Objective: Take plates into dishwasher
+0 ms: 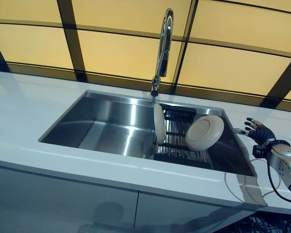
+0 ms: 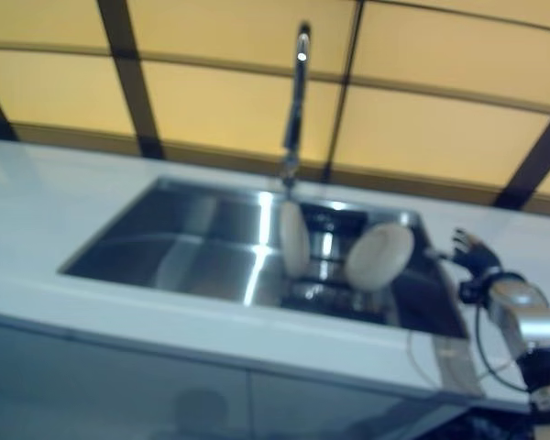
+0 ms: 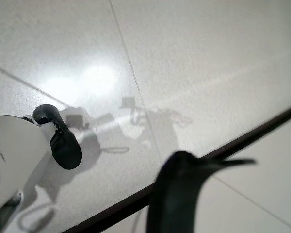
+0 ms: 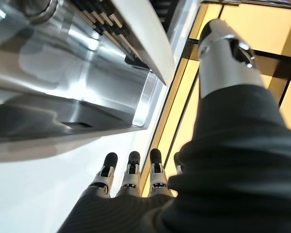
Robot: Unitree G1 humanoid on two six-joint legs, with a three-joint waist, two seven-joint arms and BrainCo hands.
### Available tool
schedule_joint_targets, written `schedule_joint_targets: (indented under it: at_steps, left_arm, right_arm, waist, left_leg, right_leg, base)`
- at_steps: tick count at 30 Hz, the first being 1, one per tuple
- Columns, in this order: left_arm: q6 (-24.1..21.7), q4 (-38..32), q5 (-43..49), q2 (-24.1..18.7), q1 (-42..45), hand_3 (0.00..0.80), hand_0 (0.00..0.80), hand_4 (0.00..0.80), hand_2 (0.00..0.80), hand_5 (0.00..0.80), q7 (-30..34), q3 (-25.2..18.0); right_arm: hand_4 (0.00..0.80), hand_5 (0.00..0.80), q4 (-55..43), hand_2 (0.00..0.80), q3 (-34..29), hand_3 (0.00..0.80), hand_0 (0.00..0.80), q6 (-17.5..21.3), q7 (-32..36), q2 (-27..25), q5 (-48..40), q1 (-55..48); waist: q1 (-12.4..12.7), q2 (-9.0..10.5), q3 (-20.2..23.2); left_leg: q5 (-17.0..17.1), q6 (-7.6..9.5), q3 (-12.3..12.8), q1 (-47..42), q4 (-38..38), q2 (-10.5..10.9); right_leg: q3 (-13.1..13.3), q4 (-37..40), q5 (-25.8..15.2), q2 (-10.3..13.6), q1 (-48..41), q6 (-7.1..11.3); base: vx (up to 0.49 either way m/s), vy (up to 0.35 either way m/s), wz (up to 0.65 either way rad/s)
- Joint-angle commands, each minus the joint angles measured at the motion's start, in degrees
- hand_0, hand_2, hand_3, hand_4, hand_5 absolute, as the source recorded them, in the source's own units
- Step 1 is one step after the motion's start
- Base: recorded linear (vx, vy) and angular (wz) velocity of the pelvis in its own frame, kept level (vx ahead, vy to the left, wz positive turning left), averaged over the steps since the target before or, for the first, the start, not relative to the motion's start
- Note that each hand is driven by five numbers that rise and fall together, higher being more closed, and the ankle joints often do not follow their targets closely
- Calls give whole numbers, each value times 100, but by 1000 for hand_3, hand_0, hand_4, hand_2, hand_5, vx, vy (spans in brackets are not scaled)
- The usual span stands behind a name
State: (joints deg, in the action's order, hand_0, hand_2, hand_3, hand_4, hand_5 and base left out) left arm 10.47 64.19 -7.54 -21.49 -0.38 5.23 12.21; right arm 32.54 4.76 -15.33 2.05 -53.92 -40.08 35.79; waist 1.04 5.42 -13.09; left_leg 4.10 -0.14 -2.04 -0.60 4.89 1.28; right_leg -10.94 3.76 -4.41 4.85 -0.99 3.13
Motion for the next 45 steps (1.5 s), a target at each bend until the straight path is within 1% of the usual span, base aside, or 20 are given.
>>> schedule_joint_targets:
  at_steps: [1,11,12,16,27,45]
  left_arm:
    - [-88,158,138,-171,-23,0,0,0,0,0,19,129]
    - [-194,179,98,-181,4,0,0,0,0,0,-22,147]
    - [-201,183,88,-181,13,0,0,0,0,0,-20,151]
    - [-273,214,127,-182,53,0,0,0,0,0,-17,163]
    - [-272,201,107,-200,53,0,0,0,0,0,-2,243]
    - [-348,249,58,-171,55,0,0,0,0,0,-13,309]
  right_arm:
    - [0,0,80,0,-256,0,0,134,37,-34,-402,386]
    - [0,0,168,0,-318,0,0,-20,-59,10,-722,406]
    - [0,0,185,0,-320,0,0,-70,-51,29,-873,394]
    - [0,0,191,0,-384,0,0,-214,75,87,-1264,302]
    - [0,0,362,0,-326,0,0,-335,291,179,-1687,430]
    - [0,0,474,0,-239,0,0,-315,364,275,-1833,579]
  waist:
    - [300,-52,146]
    - [318,-31,73]
    - [319,-30,76]
    - [311,-22,79]
    - [338,-29,17]
    - [379,-32,-29]
  left_leg:
    - [-683,239,367,-280,-50,111]
    - [-688,241,358,-278,-44,104]
    - [-688,242,363,-281,-44,102]
    - [-700,240,374,-313,-50,98]
    - [-706,245,356,-337,-56,109]
    - [-717,255,357,-321,-88,116]
  right_leg:
    - [-56,-686,-23,144,723,569]
    - [-70,-658,-19,131,696,563]
    - [-70,-653,-15,126,684,559]
    - [-73,-658,-5,130,660,556]
    - [-71,-658,-14,118,639,556]
    - [-78,-628,-3,122,584,551]
  base:
    - [34,-8,-1]
    - [0,0,0]
    - [0,0,0]
    - [0,0,0]
    - [0,0,0]
    - [0,0,0]
